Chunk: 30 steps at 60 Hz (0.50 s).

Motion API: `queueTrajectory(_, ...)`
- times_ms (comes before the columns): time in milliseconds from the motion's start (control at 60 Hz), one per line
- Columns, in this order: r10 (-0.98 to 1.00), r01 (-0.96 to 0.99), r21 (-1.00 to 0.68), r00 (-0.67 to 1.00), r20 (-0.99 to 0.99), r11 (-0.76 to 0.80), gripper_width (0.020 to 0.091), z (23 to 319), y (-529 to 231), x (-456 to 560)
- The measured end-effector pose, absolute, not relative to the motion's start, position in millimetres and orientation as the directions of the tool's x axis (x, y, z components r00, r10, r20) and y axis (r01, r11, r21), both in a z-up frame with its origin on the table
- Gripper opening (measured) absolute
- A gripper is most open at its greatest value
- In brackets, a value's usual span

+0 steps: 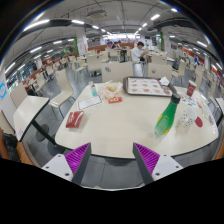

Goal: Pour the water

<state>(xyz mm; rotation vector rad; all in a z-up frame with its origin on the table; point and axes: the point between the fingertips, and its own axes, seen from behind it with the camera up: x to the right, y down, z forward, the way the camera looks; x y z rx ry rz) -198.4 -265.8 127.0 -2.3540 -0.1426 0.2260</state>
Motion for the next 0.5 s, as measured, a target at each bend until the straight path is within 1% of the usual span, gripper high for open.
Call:
queueTrajectory(283, 0.077, -0.049, -0.723, 0.987, -0.140, -0.690, 0.0850, 115.4, -253.0, -166.6)
queueTrajectory(383, 0.067, -0.034, -0.749, 0.992, -0.104, -0.662, 0.0854, 107.4, -247.5, -137.3)
queueTrajectory(500, 0.059, 0.006, -0.809, 0.998, -0.036, -0.587, 0.0854, 99.6, -228.7, -100.3)
